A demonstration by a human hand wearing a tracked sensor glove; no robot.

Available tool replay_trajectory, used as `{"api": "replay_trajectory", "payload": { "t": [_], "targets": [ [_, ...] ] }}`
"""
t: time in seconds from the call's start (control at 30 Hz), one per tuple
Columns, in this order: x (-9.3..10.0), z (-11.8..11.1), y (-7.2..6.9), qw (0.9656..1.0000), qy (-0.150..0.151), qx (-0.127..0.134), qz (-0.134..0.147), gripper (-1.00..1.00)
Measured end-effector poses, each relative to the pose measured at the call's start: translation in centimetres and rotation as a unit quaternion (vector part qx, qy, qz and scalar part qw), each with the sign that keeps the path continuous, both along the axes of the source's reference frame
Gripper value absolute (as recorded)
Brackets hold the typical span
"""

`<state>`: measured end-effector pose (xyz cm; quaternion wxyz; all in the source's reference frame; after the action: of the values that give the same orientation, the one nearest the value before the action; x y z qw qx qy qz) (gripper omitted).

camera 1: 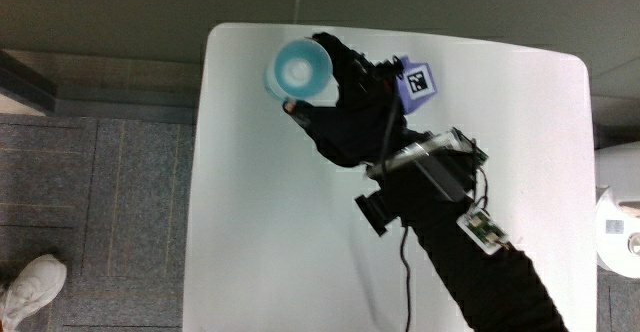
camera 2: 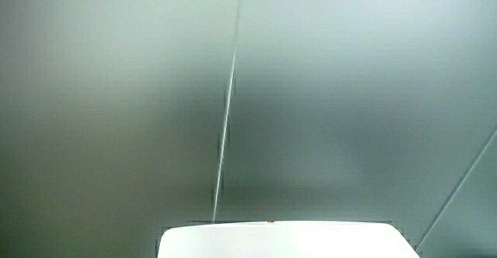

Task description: Place cleaning spray

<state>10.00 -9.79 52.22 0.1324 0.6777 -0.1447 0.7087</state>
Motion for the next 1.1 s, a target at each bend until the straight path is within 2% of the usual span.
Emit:
{"api": "replay_trajectory", "payload": {
  "t": [0.03,0.1,0.13,0.2,0.27,0.33,0.4,0.43,0.53,0.63,0.67,0.77,0.8,0.83,0.87,0.9,0.93,1.0,1.1],
  "targets": [
    [-0.1,0.0,-0.2,0.9999,0.012,0.004,0.0,0.0],
    [-0.4,0.0,-0.5,0.9999,0.009,-0.003,0.004,0.0],
    [-0.7,-0.6,-0.4,0.9998,0.0,-0.017,0.005,0.0],
    [-0.9,-0.2,-0.8,0.9999,0.008,-0.013,0.005,0.0],
    [-1.3,-0.8,-0.8,1.0,-0.008,-0.005,0.002,0.0],
    [-1.7,-0.5,-0.7,0.9999,-0.012,-0.009,0.001,0.0],
    [-1.8,0.1,-0.6,0.9999,0.007,-0.012,0.001,0.0],
    [-1.9,0.5,-0.5,0.9998,-0.005,-0.018,0.003,0.0],
    [-2.1,1.0,-0.2,0.9991,0.016,-0.038,-0.001,0.0],
    [-2.3,1.3,-0.1,0.9985,0.025,-0.049,-0.002,0.0],
    [-2.3,1.3,0.0,0.9987,0.018,-0.048,-0.002,0.0],
    [-2.2,1.9,0.0,0.9975,0.028,-0.064,0.003,0.0],
    [-2.2,1.9,0.1,0.998,0.021,-0.06,0.005,0.0],
    [-2.1,2.2,0.1,0.9975,0.029,-0.064,0.004,0.0],
    [-2.1,2.2,0.2,0.9977,0.018,-0.065,0.003,0.0],
    [-2.0,2.6,0.2,0.9967,0.029,-0.075,0.01,0.0],
    [-2.0,2.4,0.4,0.9971,0.017,-0.074,0.008,0.0],
    [-1.7,3.2,0.5,0.9962,0.026,-0.083,0.01,0.0],
    [-1.3,3.4,0.7,0.9957,0.024,-0.087,0.018,0.0]
  ]
}}
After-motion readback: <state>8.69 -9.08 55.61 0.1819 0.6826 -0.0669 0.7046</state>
